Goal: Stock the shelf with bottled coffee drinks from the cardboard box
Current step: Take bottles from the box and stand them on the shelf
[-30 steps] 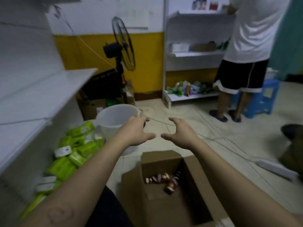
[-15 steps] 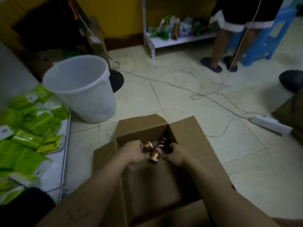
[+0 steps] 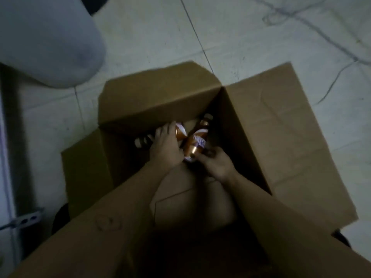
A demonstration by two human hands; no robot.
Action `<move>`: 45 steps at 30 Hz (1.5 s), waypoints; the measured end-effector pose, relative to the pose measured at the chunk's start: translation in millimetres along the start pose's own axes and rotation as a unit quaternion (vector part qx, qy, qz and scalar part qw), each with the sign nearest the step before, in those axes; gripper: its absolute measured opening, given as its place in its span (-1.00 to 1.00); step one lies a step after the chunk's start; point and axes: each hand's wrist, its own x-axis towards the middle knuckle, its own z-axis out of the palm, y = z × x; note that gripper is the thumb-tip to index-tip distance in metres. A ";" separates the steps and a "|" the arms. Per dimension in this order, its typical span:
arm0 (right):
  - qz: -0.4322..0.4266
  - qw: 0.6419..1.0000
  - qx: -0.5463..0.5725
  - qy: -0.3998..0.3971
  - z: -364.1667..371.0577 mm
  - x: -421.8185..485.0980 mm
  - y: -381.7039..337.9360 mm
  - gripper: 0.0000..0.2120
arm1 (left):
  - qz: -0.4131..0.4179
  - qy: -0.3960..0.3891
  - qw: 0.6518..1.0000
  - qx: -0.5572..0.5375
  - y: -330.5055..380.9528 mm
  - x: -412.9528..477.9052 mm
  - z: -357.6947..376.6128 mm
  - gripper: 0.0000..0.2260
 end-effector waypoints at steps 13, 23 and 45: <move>0.043 0.978 -0.196 0.057 20.8 -3.4 30.7 -0.23 | -0.039 -0.116 0.990 0.065 -26.8 -51.3 29.9 -0.46; 0.169 0.937 -0.306 -0.006 1.1 -72.7 94.4 -0.25 | -0.121 -0.296 0.941 -0.114 -10.2 -106.5 44.9 -0.31; 0.148 0.974 -0.174 -0.007 6.7 -57.1 116.4 -0.10 | -0.115 -0.023 0.993 -0.024 -37.9 -98.7 76.2 -0.24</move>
